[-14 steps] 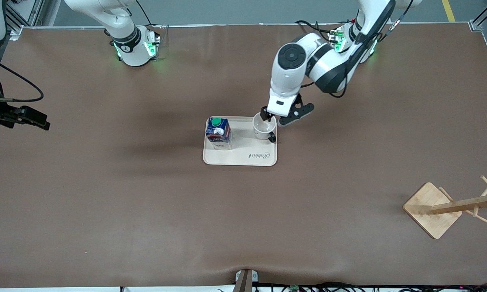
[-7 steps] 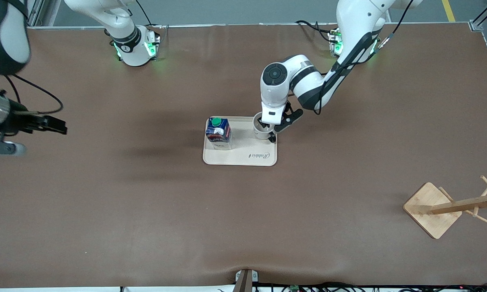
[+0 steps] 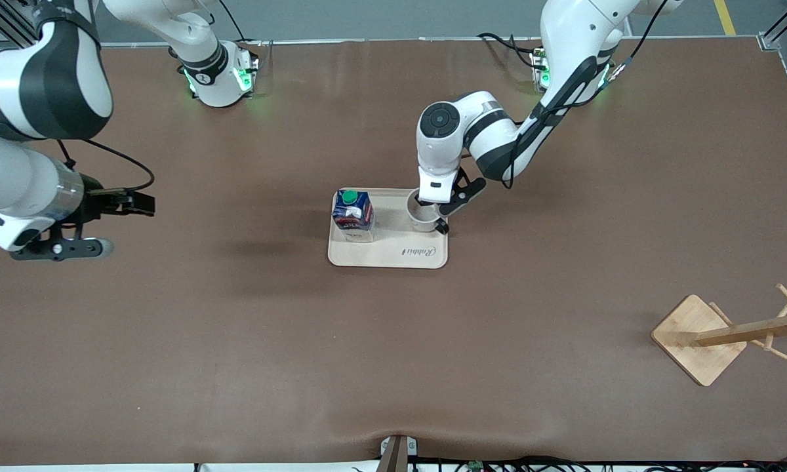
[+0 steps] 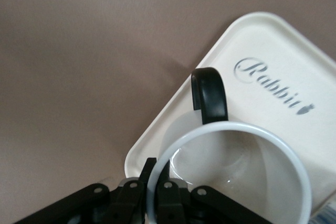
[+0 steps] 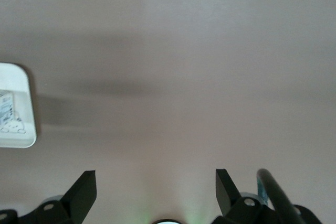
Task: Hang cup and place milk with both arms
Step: 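Grasp the mug rim with the left gripper while the right gripper approaches, then carry the mug toward the wooden stand while the right gripper grasps milk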
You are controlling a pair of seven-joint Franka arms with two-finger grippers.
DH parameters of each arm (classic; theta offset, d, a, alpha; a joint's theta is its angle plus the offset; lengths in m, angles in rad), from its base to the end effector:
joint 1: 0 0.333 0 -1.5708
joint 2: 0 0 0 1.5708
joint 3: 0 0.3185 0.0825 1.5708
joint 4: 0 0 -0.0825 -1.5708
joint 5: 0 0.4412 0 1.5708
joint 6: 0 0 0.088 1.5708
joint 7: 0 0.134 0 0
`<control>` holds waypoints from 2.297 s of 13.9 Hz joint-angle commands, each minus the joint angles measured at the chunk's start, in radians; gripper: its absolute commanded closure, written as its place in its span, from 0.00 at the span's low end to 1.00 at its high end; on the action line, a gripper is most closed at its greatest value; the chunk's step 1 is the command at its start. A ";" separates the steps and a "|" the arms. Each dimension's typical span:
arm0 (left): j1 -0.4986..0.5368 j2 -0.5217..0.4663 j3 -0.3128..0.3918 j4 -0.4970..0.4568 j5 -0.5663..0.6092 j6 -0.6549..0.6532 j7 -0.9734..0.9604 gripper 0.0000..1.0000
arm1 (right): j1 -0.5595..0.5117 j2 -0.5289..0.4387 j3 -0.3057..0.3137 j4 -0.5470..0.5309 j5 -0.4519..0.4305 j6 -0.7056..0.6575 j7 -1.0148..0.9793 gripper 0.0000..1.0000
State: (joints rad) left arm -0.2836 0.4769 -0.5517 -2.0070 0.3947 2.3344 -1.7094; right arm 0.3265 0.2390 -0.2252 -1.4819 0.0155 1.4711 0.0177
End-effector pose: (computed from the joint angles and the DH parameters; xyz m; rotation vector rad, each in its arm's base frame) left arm 0.4321 -0.4657 0.1760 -2.9305 -0.9594 -0.0216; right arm 0.6505 0.0808 0.4904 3.0644 0.1272 -0.3716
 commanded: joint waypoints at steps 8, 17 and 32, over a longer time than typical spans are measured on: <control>0.167 -0.215 -0.002 0.239 -0.003 -0.449 0.445 1.00 | 0.253 0.105 -0.002 -0.008 0.325 0.095 0.462 0.00; 0.516 -0.323 -0.001 0.327 -0.072 -0.586 1.190 1.00 | 0.476 0.168 -0.005 -0.093 0.319 0.337 0.761 0.00; 0.908 -0.342 0.006 0.425 -0.254 -0.561 2.183 1.00 | 0.545 0.174 -0.003 -0.209 0.190 0.534 0.942 0.93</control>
State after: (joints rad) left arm 0.5930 0.1146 -0.5378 -1.6016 0.1592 1.7676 0.3983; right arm 0.8622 0.4265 -0.2226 -1.6750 0.2137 1.9950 0.8750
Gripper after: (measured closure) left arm 0.947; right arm 0.163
